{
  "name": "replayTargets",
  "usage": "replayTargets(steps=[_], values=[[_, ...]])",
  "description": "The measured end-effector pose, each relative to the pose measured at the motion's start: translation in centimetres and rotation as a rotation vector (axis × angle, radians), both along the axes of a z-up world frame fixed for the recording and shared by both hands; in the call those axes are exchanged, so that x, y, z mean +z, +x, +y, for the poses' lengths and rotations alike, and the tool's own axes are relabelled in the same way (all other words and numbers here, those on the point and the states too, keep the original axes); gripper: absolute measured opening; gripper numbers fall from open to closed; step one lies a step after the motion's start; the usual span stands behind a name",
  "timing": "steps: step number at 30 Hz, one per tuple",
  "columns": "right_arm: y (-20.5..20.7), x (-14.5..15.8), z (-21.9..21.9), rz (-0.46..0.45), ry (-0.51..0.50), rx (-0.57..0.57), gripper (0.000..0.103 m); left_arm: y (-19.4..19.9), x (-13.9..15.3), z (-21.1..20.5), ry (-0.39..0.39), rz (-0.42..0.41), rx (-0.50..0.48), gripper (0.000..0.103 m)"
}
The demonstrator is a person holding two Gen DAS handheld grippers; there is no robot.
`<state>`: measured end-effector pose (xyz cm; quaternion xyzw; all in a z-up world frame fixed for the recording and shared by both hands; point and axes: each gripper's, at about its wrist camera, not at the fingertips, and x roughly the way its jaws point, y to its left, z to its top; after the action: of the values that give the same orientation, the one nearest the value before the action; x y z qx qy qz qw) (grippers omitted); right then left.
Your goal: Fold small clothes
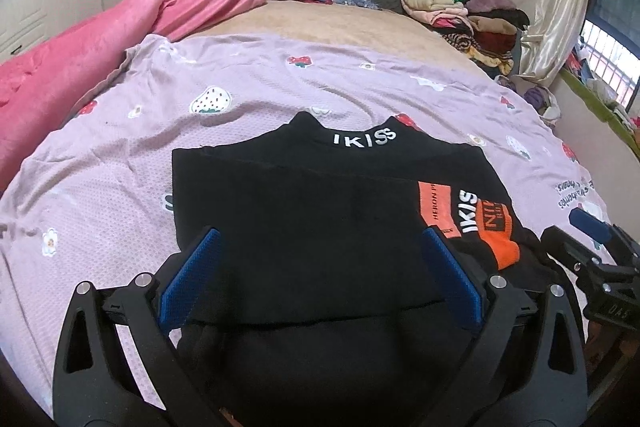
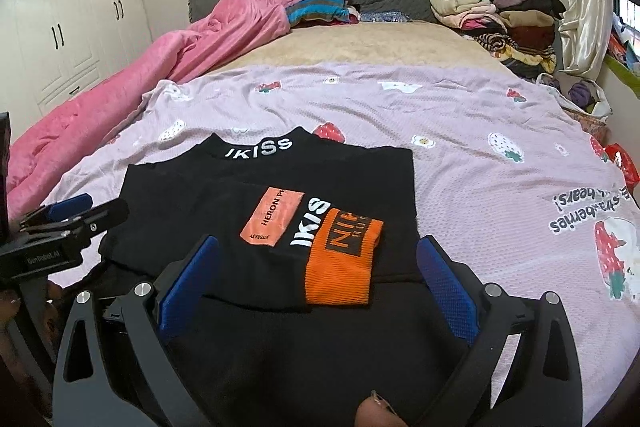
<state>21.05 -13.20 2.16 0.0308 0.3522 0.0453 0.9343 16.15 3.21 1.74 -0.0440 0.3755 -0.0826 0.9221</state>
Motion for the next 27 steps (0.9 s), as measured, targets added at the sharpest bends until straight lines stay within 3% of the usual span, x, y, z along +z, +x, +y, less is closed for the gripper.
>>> replayTargets(steps=[15, 27], values=[[-2.6, 2.3, -1.4, -0.05, 0.026, -0.004, 0.098, -3.0, 2.1, 0.1, -0.055, -0.051, 0.043, 0.093], [-4.6, 4.1, -1.9, -0.085, 0.039, 0.002, 0.098, -5.4, 2.7, -1.1, -0.012, -0.051, 0.025, 0.093]])
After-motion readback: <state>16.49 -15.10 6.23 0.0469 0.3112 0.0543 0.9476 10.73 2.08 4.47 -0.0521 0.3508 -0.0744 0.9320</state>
